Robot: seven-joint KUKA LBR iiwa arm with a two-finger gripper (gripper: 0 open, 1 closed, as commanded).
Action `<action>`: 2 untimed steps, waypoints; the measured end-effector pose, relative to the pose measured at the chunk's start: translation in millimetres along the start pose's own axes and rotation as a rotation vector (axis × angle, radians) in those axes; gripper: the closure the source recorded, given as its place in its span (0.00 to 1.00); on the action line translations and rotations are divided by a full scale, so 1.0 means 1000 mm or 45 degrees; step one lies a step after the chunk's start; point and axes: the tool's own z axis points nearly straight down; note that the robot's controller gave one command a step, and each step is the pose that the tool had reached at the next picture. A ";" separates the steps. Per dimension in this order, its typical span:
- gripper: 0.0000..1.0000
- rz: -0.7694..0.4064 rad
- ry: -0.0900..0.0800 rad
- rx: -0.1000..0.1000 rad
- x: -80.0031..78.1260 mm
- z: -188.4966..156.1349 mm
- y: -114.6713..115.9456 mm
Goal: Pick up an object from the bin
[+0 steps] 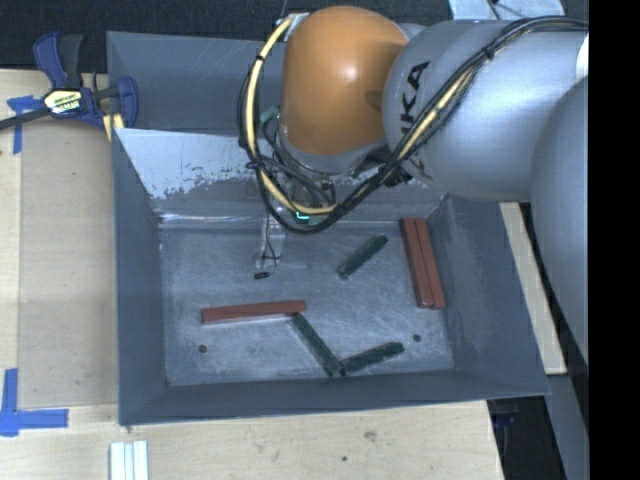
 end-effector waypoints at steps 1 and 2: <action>0.00 0.003 -0.011 -0.002 -0.002 -0.005 0.000; 0.00 0.037 -0.015 -0.004 0.002 0.059 0.002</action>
Offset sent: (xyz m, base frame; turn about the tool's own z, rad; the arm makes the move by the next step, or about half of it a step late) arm -0.0035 0.0088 -0.1383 0.0571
